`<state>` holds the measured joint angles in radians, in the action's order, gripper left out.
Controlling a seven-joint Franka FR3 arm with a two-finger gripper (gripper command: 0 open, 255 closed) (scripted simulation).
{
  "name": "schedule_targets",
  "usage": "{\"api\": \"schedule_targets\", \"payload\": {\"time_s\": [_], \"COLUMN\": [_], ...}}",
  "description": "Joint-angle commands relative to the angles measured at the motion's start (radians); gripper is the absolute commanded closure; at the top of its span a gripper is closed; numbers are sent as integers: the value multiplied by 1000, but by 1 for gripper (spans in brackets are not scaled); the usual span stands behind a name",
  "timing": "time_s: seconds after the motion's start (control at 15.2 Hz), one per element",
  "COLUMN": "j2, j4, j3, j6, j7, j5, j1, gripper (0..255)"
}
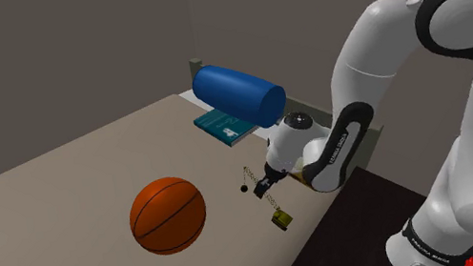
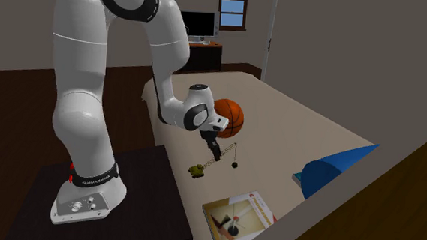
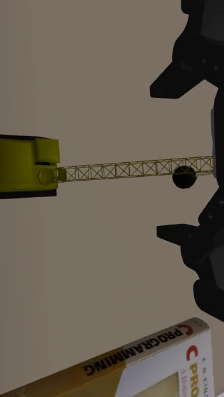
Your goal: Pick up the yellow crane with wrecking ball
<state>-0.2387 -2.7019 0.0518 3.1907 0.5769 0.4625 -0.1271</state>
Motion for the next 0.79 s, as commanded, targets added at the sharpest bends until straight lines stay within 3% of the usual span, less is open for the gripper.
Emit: {"api": "schedule_targets", "payload": {"time_s": [0.0,0.26,0.4,0.46,0.73], "j2": [-45,-126,-137,-140,-141], "j4": [9,29,32,33,34], "j3": [66,129,135,135,136], "j6": [41,104,113,114,115], "j7": [22,26,25,24,25], "j5": [17,5,1,1,0], "j1": [-64,-132,-139,-138,-140], "gripper": [0,0,0,255,255]}}
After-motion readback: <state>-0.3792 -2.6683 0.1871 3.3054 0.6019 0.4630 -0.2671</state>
